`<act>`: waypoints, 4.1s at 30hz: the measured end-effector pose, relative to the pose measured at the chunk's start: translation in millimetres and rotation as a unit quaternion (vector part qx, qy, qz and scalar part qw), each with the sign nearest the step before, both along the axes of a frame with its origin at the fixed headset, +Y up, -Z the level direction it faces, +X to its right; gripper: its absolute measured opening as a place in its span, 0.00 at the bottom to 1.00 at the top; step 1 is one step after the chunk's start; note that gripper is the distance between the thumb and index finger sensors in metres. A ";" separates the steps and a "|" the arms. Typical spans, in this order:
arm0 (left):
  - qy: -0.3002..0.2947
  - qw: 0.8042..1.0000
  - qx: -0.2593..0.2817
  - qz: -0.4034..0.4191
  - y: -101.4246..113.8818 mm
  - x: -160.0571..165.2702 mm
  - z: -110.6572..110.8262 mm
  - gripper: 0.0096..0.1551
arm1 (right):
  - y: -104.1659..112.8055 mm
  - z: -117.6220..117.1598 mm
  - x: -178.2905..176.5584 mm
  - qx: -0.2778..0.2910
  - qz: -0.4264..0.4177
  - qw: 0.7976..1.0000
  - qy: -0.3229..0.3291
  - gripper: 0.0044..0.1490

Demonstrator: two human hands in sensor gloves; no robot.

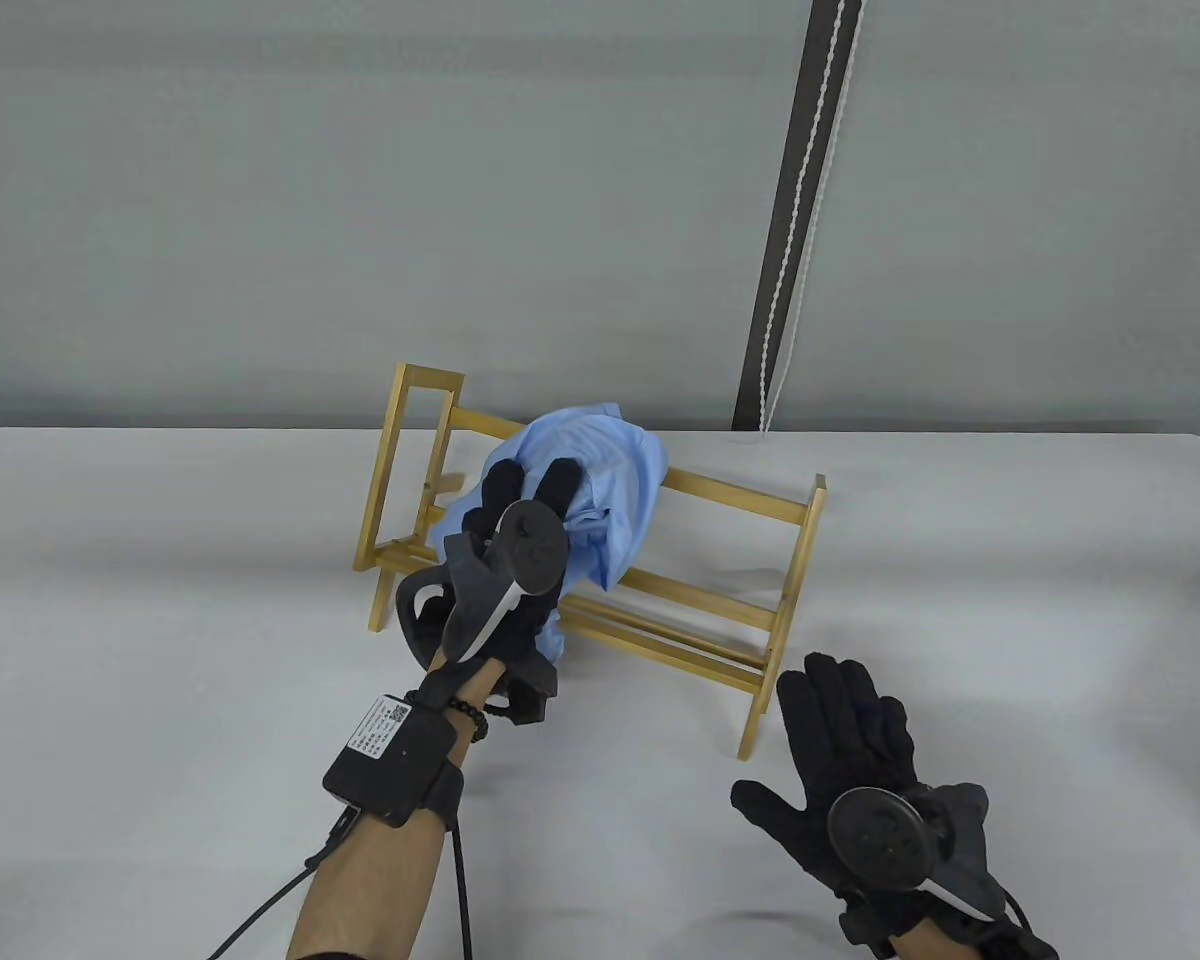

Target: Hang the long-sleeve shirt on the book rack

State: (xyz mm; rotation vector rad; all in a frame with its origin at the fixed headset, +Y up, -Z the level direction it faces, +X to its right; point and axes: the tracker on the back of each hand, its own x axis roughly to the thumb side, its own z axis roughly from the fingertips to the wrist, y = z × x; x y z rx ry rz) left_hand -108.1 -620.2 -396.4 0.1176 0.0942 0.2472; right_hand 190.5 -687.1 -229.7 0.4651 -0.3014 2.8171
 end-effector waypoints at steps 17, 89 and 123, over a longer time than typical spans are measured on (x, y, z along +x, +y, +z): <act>0.041 0.995 -0.067 -0.068 -31.9 19.0 -36.4 0.45 | -0.7 -2.4 0.3 -0.018 -0.001 1.000 -0.001 0.64; -0.158 0.980 0.049 -0.112 -27.5 -1.7 107.5 0.61 | -5.4 -2.1 -8.4 -0.007 0.019 1.000 -0.014 0.64; -0.163 0.980 0.012 -0.115 -63.7 -35.2 169.6 0.61 | -8.3 -3.1 -16.9 -0.012 0.037 0.999 -0.022 0.64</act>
